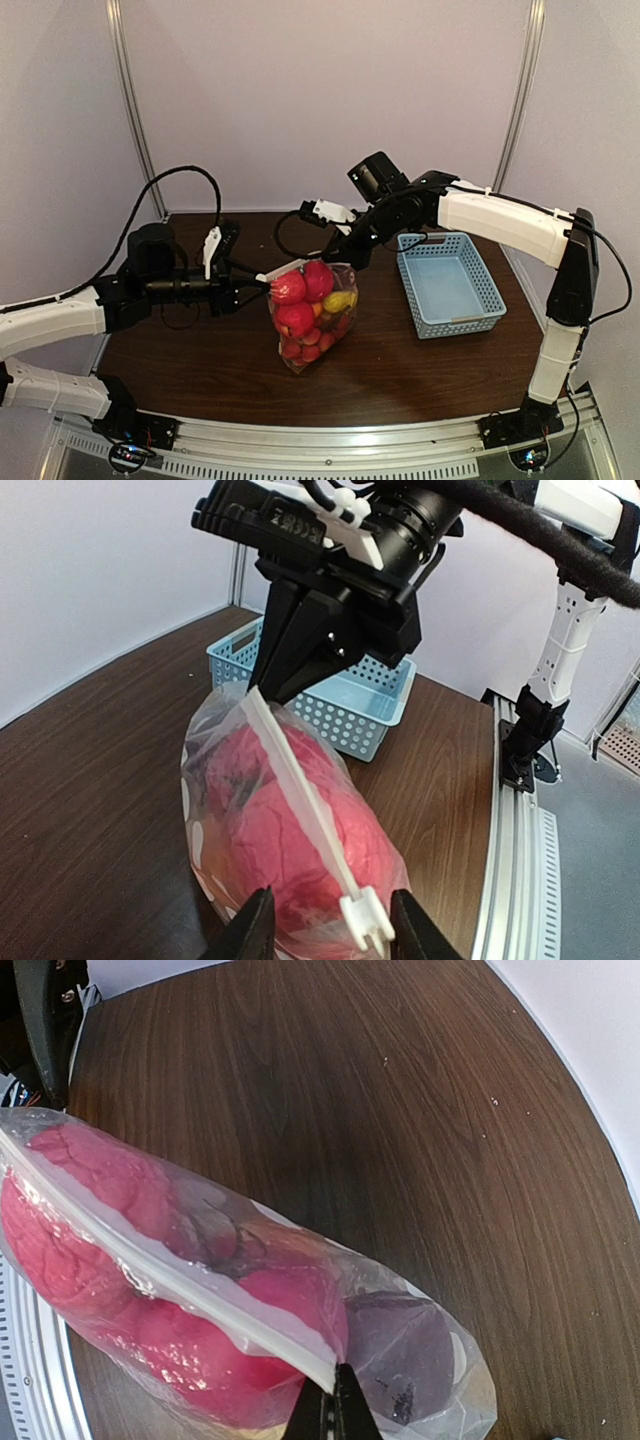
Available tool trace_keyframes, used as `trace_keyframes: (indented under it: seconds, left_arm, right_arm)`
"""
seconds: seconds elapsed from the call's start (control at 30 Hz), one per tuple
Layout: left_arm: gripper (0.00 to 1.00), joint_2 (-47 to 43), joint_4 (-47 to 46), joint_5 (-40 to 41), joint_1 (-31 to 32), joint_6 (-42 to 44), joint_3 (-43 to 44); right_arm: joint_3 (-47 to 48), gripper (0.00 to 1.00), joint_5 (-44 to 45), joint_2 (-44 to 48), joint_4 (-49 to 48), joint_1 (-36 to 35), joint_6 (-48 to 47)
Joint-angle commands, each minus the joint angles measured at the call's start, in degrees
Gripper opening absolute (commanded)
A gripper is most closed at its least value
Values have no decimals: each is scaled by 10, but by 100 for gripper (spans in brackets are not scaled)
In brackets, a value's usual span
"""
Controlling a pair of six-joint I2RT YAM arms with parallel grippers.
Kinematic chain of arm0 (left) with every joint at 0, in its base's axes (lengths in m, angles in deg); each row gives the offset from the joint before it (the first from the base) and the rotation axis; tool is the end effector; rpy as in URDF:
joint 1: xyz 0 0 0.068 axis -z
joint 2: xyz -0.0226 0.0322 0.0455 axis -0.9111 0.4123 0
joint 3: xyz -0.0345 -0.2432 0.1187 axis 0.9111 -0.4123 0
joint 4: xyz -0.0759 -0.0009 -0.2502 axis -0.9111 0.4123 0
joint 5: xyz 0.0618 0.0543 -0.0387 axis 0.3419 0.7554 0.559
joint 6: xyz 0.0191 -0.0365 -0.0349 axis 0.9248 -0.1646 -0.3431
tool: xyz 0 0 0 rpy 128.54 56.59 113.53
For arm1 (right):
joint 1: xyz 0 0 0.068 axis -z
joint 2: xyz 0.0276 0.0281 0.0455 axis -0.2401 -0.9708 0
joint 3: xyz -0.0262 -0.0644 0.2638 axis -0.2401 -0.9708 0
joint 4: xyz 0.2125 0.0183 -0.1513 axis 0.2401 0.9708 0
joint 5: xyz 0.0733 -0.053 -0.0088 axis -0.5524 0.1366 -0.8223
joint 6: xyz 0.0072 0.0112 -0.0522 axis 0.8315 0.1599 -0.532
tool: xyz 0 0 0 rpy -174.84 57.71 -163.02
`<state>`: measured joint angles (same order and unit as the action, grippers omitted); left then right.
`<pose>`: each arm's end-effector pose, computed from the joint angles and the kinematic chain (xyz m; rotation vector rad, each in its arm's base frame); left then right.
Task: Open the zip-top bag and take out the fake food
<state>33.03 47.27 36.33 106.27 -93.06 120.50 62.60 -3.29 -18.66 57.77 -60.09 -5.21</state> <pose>0.1683 -0.1674 0.2697 0.8383 1.7720 -1.0968 0.2774 0.3102 0.3180 -1.5289 1.8986 0.6976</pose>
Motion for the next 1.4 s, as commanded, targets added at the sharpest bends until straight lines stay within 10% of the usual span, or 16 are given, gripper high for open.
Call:
trace_keyframes:
  seconds: [0.0, 0.53, 1.1, 1.37]
  left_arm:
    - [39, 5, -39, 8, 2, -4, 8]
    - [46, -23, -46, 42, 2, -4, -28]
    - [0, -2, -74, 44, 2, -1, -27]
    - [0, -2, -34, 27, 2, 40, -3]
  right_arm:
    - [7, 0, -8, 0, 5, 3, 6]
    - [5, 0, -12, 2, 4, 11, 9]
    - [-2, 0, -47, 5, 15, 11, -9]
    - [116, 50, -116, -32, 131, -1, -132]
